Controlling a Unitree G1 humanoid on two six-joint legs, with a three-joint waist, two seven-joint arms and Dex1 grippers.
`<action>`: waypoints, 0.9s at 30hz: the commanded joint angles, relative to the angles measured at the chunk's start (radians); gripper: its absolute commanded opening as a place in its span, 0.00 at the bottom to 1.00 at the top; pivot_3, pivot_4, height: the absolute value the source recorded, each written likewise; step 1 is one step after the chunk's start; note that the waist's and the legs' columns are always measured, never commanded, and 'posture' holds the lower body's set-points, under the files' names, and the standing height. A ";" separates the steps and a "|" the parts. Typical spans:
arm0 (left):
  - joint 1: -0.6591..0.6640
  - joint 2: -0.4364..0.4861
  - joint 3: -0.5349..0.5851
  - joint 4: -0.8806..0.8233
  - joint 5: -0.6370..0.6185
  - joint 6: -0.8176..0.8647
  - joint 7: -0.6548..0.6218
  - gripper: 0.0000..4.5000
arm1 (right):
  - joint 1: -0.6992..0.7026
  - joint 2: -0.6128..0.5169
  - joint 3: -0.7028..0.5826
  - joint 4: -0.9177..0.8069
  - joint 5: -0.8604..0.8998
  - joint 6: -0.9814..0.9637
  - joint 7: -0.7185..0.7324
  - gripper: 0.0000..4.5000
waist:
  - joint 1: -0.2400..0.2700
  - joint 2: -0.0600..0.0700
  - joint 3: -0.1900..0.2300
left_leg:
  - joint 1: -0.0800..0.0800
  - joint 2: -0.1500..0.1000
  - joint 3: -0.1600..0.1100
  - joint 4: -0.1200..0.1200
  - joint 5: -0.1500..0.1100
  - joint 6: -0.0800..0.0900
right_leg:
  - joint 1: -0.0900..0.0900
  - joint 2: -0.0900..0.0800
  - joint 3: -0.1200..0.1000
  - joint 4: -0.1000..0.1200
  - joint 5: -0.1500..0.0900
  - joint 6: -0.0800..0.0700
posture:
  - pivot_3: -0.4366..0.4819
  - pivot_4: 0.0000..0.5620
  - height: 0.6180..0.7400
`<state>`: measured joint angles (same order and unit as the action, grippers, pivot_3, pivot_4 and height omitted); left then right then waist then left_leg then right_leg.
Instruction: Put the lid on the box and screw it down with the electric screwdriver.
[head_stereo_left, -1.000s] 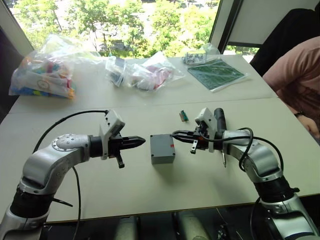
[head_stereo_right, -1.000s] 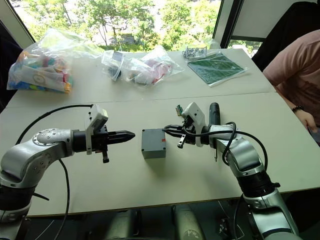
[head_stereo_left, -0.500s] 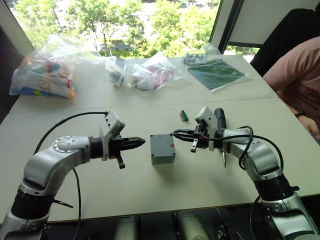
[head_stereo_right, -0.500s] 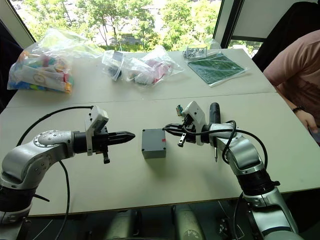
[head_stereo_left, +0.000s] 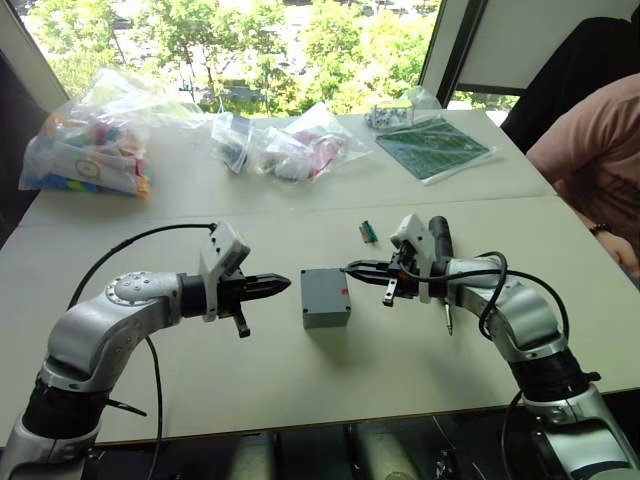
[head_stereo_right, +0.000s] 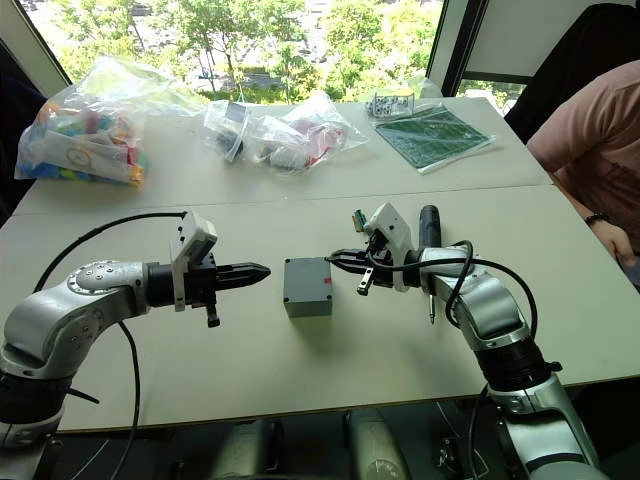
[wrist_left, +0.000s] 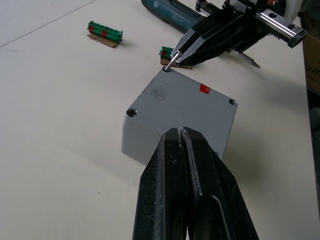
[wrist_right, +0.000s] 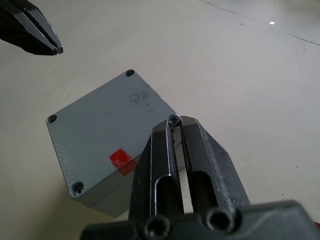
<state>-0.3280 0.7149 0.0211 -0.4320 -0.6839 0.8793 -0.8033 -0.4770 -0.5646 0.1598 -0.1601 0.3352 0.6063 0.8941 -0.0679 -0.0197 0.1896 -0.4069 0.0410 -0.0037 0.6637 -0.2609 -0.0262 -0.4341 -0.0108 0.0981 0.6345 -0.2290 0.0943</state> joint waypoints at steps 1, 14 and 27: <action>-0.005 -0.001 0.006 -0.026 -0.003 -0.018 0.000 0.00 | -0.010 -0.007 -0.005 -0.011 -0.002 -0.006 0.005 0.01 | 0.000 0.000 0.000 | 0.000 0.000 0.000 0.000 0.000 0.000 | 0.000 0.000 0.000 0.000 0.000 0.000 | 0.48 0.27 1.00; 0.000 -0.006 0.007 -0.034 -0.004 -0.017 0.007 0.00 | -0.031 0.000 0.021 0.029 -0.029 -0.028 0.016 0.01 | -0.001 0.000 0.000 | 0.000 0.000 0.000 0.000 0.000 0.000 | 0.000 0.000 0.000 0.000 0.000 0.000 | 0.48 0.27 1.00; 0.009 -0.010 0.010 -0.038 -0.007 -0.016 0.013 0.00 | -0.049 0.016 0.004 0.018 -0.006 -0.009 0.016 0.01 | -0.001 0.000 0.000 | 0.000 0.000 0.000 0.000 0.000 0.000 | 0.000 0.000 0.000 0.000 0.000 0.001 | 0.48 0.27 1.00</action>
<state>-0.3189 0.7062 0.0211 -0.4369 -0.6844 0.8793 -0.7913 -0.5001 -0.5572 0.1809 -0.1213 0.3179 0.5984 0.9085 -0.0685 -0.0197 0.1896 -0.4068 0.0411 -0.0037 0.6637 -0.2609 -0.0262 -0.4341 -0.0108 0.0981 0.6345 -0.2285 0.0951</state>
